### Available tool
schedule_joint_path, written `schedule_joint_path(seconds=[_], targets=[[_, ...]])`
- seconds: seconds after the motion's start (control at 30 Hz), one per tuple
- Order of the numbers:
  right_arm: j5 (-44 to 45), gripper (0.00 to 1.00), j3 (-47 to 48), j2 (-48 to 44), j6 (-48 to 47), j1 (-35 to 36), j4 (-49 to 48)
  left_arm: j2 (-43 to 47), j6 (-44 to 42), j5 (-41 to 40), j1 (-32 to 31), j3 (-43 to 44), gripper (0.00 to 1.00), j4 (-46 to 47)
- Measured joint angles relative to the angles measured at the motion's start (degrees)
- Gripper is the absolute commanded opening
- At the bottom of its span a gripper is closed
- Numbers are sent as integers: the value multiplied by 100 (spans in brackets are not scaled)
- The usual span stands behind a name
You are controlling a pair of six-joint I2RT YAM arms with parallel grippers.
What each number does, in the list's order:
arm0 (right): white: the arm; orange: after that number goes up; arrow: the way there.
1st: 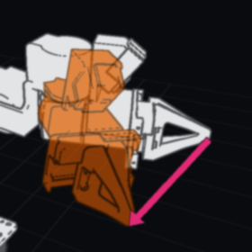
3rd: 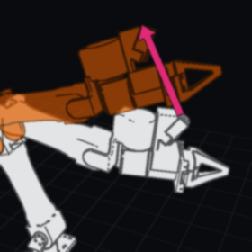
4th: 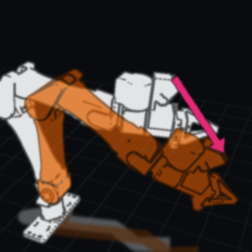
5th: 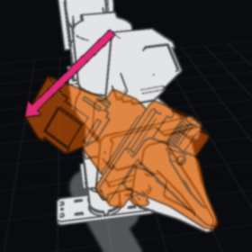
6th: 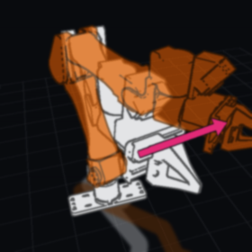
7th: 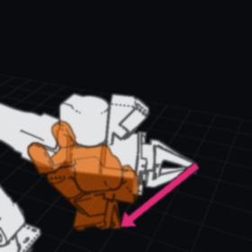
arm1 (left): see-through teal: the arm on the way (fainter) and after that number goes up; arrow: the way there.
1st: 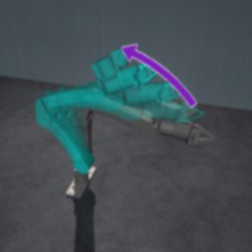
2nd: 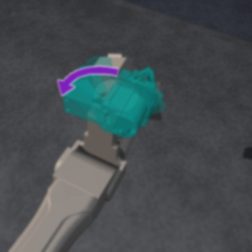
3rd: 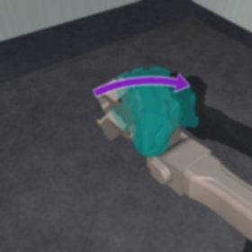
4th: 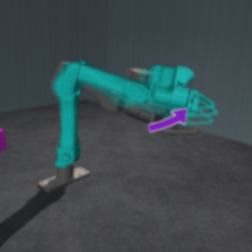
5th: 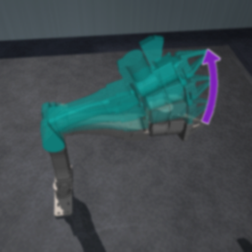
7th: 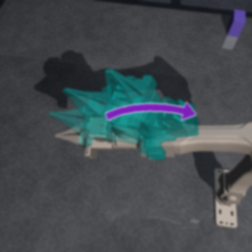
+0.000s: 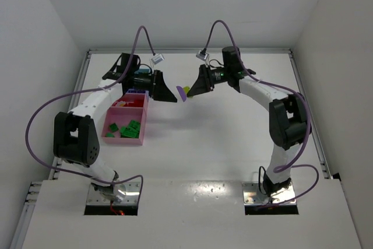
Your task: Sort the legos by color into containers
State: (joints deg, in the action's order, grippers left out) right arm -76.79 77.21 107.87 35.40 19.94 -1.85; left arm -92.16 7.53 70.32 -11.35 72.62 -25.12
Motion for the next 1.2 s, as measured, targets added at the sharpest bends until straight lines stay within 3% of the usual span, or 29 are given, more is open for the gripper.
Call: schedule_joint_path(seconds=[0.33, 0.43, 0.57, 0.63, 1.0, 1.2], targets=[[9, 0, 103, 96, 153, 151, -111, -96, -2, 68, -199, 31, 86, -4], [7, 0, 105, 105, 179, 195, -116, -144, -7, 92, -234, 94, 82, -4], [7, 0, 107, 146, 195, 234, -116, -175, -46, 109, -254, 186, 65, -4], [7, 0, 107, 168, 199, 234, -114, -175, -63, 107, -254, 205, 63, 0], [-120, 0, 105, 173, 61, 260, -264, -175, 50, 151, -236, 221, 1, -17], [-42, 0, 105, 164, 116, 61, -243, -2, -28, 125, -72, -146, 0, 98]])
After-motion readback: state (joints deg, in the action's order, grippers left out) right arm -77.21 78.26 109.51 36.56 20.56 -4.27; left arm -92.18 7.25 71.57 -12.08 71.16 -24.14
